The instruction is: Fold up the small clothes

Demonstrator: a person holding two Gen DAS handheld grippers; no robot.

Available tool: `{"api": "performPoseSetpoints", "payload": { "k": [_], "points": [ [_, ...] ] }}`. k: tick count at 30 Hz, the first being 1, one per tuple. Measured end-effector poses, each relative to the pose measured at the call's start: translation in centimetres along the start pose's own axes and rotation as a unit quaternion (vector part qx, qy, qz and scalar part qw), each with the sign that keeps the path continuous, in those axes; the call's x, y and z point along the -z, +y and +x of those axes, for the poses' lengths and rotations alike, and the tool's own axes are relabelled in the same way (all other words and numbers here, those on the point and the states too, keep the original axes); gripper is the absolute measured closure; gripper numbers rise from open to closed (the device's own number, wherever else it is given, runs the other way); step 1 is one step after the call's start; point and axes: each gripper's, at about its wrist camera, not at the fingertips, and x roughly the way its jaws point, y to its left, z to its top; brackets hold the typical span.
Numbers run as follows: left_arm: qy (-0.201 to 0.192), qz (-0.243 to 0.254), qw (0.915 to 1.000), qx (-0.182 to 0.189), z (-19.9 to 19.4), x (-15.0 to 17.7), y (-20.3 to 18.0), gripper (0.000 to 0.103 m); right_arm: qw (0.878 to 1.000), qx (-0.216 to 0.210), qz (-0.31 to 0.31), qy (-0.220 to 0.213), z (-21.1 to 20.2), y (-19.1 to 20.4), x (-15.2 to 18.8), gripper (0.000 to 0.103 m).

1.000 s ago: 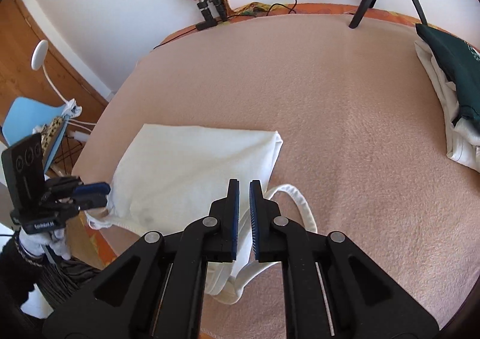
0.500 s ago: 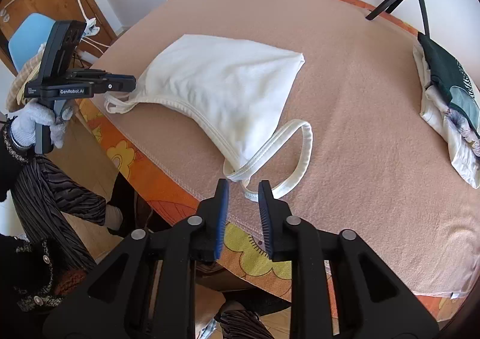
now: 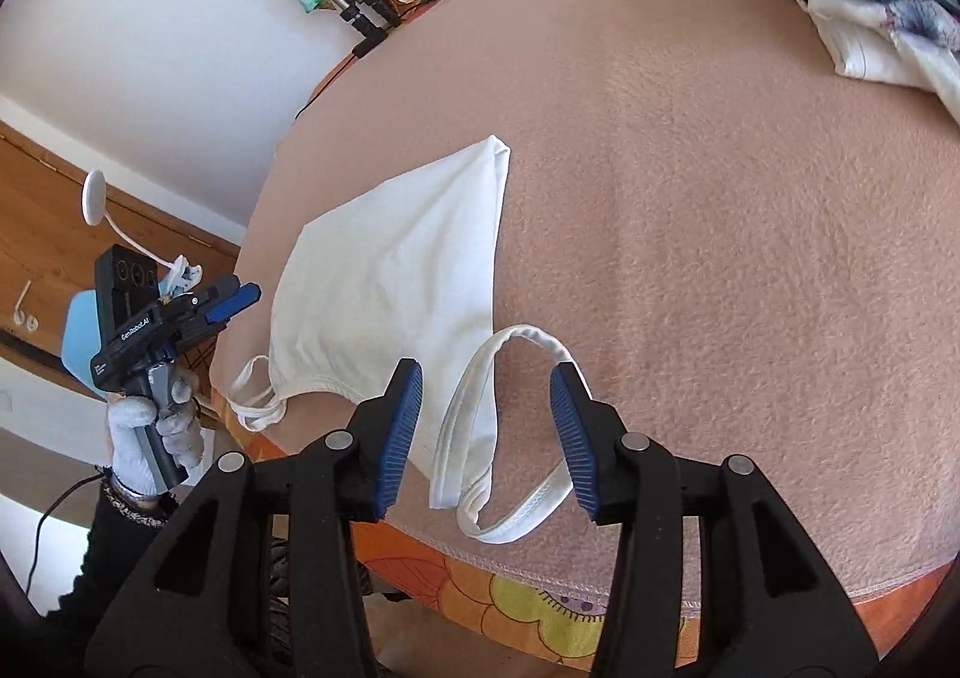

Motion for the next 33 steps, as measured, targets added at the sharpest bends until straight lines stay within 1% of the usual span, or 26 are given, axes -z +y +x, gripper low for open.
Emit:
{"api": "performPoseSetpoints", "payload": {
  "k": [3, 6, 10, 12, 15, 16, 19, 23, 26, 29, 31, 32, 33],
  "points": [
    [-0.001, -0.041, 0.9991, 0.01, 0.9, -1.0, 1.4, 0.054, 0.999, -0.023, 0.019, 0.01, 0.8, -0.7, 0.2, 0.056],
    [-0.001, -0.058, 0.9983, 0.011, 1.7, -1.7, 2.1, 0.053, 0.999, -0.041, 0.031, 0.018, 1.3, -1.1, 0.4, 0.056],
    [0.009, -0.082, 0.9963, 0.025, 3.0, -2.2, 2.9, 0.053, 0.997, -0.059, 0.045, 0.019, 1.8, -1.5, 0.5, 0.056],
    [0.01, -0.081, 0.9963, 0.029, 3.5, -2.5, 2.9, 0.053, 0.996, -0.07, 0.049, 0.023, 2.1, -1.6, 0.4, 0.056],
    [0.009, -0.077, 0.9965, 0.032, 3.9, -2.9, 2.8, 0.053, 0.996, -0.075, 0.041, 0.028, 2.3, -1.4, 0.3, 0.055],
    [0.007, -0.08, 0.9961, 0.036, 4.0, -3.0, 2.8, 0.053, 0.996, -0.078, 0.042, 0.028, 2.3, -1.4, 0.3, 0.053],
    [0.001, -0.081, 0.9953, 0.053, 4.4, -3.0, 2.8, 0.053, 0.992, -0.109, 0.062, 0.031, 2.5, -1.8, 0.5, 0.051],
    [0.002, -0.063, 0.9967, 0.051, 5.0, -3.2, 2.0, 0.053, 0.991, -0.118, 0.058, 0.029, 2.8, -1.5, 0.7, 0.051],
    [0.001, -0.051, 0.9975, 0.048, 5.3, -3.3, 1.6, 0.056, 0.991, -0.124, 0.046, 0.034, 3.3, -0.8, 0.6, 0.051],
    [0.003, -0.032, 0.9988, 0.037, 5.5, -3.3, 1.0, 0.056, 0.992, -0.117, 0.034, 0.032, 3.9, 0.1, 0.6, 0.055],
    [0.005, -0.023, 0.9992, 0.031, 5.7, -3.2, 0.7, 0.063, 0.992, -0.114, 0.035, 0.031, 4.2, 0.4, 0.4, 0.059],
    [0.006, -0.021, 0.9994, 0.028, 5.9, -3.1, 0.6, 0.073, 0.993, -0.112, 0.036, 0.03, 4.3, 0.4, 0.4, 0.061],
    [0.007, -0.019, 0.9995, 0.023, 6.0, -3.0, 0.5, 0.083, 0.993, -0.109, 0.037, 0.03, 4.5, 0.5, 0.3, 0.066]
  ]
}}
